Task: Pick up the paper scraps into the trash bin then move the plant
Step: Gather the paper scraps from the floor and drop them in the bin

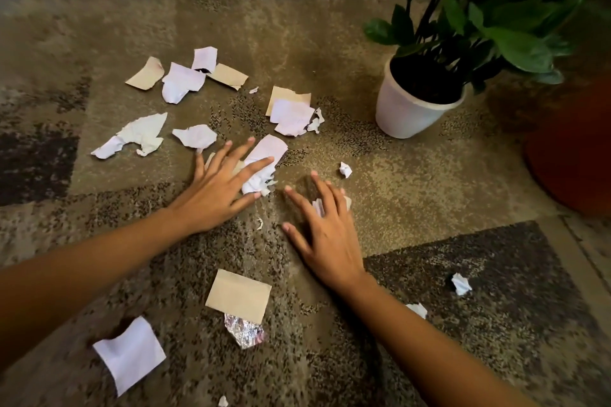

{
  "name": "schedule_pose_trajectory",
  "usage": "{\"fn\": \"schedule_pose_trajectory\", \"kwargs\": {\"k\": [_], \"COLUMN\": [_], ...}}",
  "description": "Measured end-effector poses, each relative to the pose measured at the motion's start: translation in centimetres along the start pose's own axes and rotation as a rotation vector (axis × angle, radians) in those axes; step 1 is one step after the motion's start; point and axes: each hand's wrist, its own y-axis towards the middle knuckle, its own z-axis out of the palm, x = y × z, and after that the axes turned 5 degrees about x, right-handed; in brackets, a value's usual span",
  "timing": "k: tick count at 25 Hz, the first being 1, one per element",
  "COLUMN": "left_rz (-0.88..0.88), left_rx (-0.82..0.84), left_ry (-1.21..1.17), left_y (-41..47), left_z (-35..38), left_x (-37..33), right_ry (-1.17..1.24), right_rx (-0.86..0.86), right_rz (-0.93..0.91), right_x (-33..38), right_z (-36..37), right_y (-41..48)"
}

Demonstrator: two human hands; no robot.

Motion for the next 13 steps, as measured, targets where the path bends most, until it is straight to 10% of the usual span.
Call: {"fn": "schedule_pose_trajectory", "kwargs": {"k": [7, 13], "left_rz": [0.05, 0.053], "left_rx": [-0.227, -0.292], "left_ry": [-0.068, -0.174], "left_y": [0.6, 0.7], "left_z": [0.0, -0.3], "left_x": [0.1, 0.2], "right_ry": [0.504, -0.168], "right_rx": [-0.063, 0.197], "right_rz": [0.01, 0.018], "right_x": [-0.4, -1.5], "right_z": [-1.5, -3.3], "right_y": [11.1, 20.3]}}
